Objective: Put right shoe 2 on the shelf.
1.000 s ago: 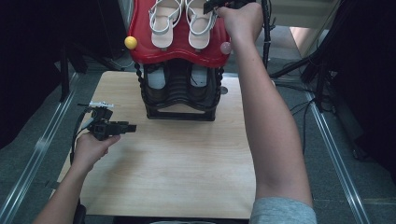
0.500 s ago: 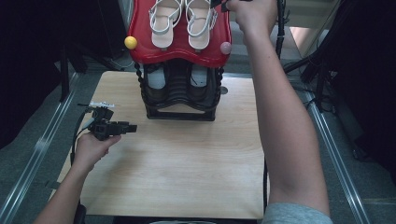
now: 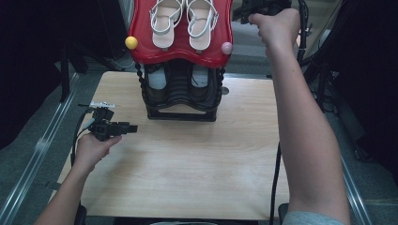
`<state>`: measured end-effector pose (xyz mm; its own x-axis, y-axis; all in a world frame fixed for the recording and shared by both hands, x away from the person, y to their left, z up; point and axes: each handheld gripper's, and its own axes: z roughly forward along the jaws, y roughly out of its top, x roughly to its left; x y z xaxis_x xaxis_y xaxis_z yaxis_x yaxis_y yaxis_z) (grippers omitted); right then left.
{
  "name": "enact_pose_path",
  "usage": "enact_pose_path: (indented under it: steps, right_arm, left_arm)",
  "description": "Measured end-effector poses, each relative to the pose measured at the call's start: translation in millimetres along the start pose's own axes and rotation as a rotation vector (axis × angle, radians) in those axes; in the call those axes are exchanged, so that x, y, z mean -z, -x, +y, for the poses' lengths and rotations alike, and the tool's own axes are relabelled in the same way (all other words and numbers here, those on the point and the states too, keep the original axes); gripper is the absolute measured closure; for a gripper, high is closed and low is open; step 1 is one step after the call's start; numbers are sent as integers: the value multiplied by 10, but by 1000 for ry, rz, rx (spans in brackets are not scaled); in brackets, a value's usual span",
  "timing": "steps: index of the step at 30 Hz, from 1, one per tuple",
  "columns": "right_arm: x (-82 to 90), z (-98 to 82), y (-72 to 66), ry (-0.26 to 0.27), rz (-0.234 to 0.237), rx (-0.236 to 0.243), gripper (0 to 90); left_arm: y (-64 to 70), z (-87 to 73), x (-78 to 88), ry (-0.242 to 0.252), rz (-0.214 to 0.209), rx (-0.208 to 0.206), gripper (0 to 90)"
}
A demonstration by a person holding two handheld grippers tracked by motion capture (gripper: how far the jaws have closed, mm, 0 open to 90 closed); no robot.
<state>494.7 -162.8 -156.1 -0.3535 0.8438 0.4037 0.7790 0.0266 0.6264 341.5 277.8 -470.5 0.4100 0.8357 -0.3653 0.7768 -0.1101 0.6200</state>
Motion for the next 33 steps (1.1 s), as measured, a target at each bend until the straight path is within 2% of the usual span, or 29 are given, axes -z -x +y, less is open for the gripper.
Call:
enact_pose_path:
  steps: [7, 10, 17, 24, 28, 33]
  right_arm:
    - [-32, -179, 270, -9, -3, -7, 645]
    - [-64, -267, 362, -21, -14, 6, 645]
    - [-173, -527, 607, -36, -10, -3, 642]
    - [-339, -759, 751, -64, 3, -5, 626]
    - [-422, -867, 790, -79, 5, -9, 628]
    - [-538, -1033, 843, -88, 1, 19, 627]
  left_arm:
    - [3, 0, -2, 7, 1, 3, 504]
    - [2, -1, 6, 8, 3, 1, 504]
    - [0, 1, 6, 11, 3, 3, 505]
    - [0, 3, -6, 10, 3, 1, 504]
    - [2, -2, -15, 15, 8, -3, 504]
    - [-2, -4, -14, 23, 8, -3, 505]
